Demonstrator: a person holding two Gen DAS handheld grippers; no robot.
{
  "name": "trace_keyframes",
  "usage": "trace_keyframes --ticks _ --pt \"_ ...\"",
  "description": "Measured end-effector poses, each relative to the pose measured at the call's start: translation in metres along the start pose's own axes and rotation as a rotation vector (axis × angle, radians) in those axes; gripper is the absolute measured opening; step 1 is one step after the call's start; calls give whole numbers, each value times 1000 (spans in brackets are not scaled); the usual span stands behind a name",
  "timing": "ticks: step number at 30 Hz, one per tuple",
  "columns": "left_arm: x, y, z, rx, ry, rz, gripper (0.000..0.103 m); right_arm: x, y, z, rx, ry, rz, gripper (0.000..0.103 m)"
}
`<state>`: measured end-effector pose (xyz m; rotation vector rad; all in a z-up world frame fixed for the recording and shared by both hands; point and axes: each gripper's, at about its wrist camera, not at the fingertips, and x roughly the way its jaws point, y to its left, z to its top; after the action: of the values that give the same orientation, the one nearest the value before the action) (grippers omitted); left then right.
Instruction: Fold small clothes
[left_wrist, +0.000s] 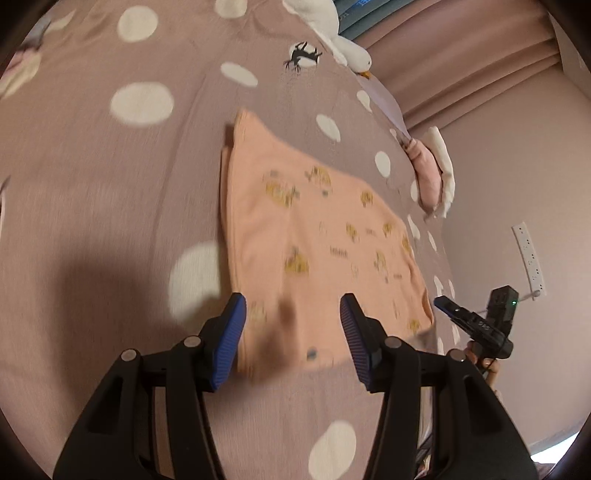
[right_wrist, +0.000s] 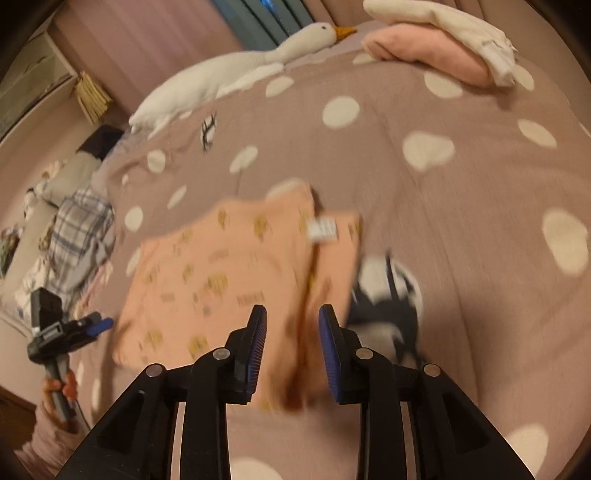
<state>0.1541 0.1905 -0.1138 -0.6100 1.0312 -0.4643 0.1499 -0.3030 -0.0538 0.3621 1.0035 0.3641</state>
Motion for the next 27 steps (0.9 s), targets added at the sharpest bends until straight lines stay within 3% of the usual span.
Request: trace_keyframes --ticks 2,5,11,13,15,16,17,20,27 --pt "3 -2 -10 -1 17 13 53 4 1 -13 4 27 18 29" --pt "9 -10 -16 10 22 15 53 12 9 -23 -24 40 -28 29" --pt "22 -17 -23 23 18 45 50 11 25 -33 -60 3 -21 29" --pt "26 -17 -23 37 23 76 43 10 26 -36 -71 -6 -26 29" --pt "30 -17 -24 56 43 131 22 16 29 -37 -106 16 -96 29" --pt "31 -15 -23 61 55 155 18 21 33 -37 -135 27 -133 26" --pt "31 -12 -23 57 62 160 16 22 32 -40 -149 27 -150 14" --pt "28 -7 -21 48 71 170 16 24 34 -40 -167 25 -156 6" --pt "25 -5 -22 73 95 176 16 -19 26 -52 -200 -5 -60 5"
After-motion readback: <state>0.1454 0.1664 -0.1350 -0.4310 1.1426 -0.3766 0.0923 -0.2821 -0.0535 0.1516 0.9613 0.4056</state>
